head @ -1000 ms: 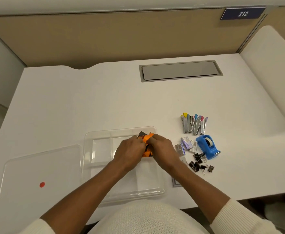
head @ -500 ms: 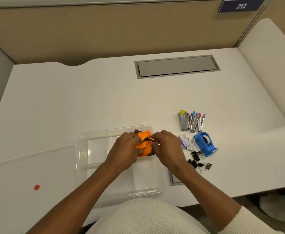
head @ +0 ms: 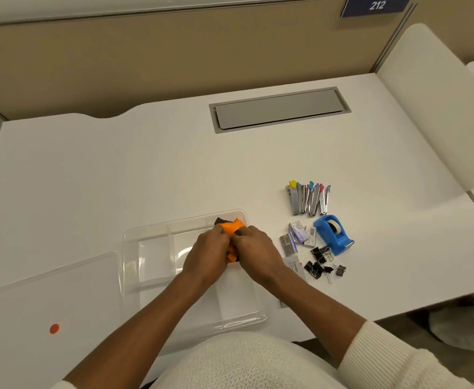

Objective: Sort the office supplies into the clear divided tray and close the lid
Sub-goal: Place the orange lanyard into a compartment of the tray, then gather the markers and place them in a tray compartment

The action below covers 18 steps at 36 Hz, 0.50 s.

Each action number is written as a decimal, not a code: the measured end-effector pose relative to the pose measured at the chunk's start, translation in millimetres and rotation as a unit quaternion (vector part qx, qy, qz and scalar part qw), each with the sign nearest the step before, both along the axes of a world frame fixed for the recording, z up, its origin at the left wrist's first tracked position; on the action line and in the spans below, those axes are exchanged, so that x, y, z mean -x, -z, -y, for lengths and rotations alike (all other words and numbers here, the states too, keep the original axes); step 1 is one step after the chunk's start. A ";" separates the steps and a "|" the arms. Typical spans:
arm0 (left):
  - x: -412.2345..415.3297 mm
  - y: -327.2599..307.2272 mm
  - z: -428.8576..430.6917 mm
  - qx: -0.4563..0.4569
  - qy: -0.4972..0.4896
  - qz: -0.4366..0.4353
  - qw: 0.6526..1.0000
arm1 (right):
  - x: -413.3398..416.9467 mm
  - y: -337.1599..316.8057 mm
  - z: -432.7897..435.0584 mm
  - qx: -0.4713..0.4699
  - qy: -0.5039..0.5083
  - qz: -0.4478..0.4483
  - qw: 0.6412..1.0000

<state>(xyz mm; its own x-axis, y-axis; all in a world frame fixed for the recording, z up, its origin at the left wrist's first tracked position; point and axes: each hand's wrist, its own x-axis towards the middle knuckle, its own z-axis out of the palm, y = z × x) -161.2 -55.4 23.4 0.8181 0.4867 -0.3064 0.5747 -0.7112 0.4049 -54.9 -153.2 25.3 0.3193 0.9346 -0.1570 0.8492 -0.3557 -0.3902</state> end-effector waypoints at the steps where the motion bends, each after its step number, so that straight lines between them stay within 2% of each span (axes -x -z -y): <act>1: -0.3 -2.5 0.6 -0.010 0.010 -0.011 1.000 | -2.9 -3.0 2.0 -0.001 0.003 -0.020 1.000; 5: -2.3 -15.6 5.4 -0.074 0.020 -0.056 0.995 | -20.0 -20.3 16.7 -0.041 0.079 -0.069 0.994; 8: -8.5 -30.4 11.7 -0.118 0.018 -0.086 0.989 | -40.3 -35.0 32.5 -0.101 0.195 -0.140 0.965; 10: -15.2 -42.3 17.9 -0.145 0.022 -0.089 0.985 | -61.2 -43.4 41.6 -0.101 0.258 -0.181 0.944; 12: -25.1 -53.0 22.4 -0.158 0.012 -0.067 0.985 | -88.9 -48.1 48.9 -0.090 0.315 -0.192 0.925; 15: -48.0 -56.3 26.4 -0.158 -0.007 0.003 0.987 | -131.6 -50.1 57.2 -0.079 0.376 -0.147 0.912; 18: -80.0 -50.6 28.3 -0.092 -0.031 0.044 0.994 | -169.9 -46.9 60.6 -0.047 0.421 -0.126 0.897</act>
<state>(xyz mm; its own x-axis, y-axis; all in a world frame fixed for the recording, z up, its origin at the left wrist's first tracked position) -81.2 -83.7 74.0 0.8042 0.5788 -0.1355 0.5882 -0.7418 0.3221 114.9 -213.8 72.2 0.8833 0.3921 -0.2572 0.1753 -0.7849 -0.5943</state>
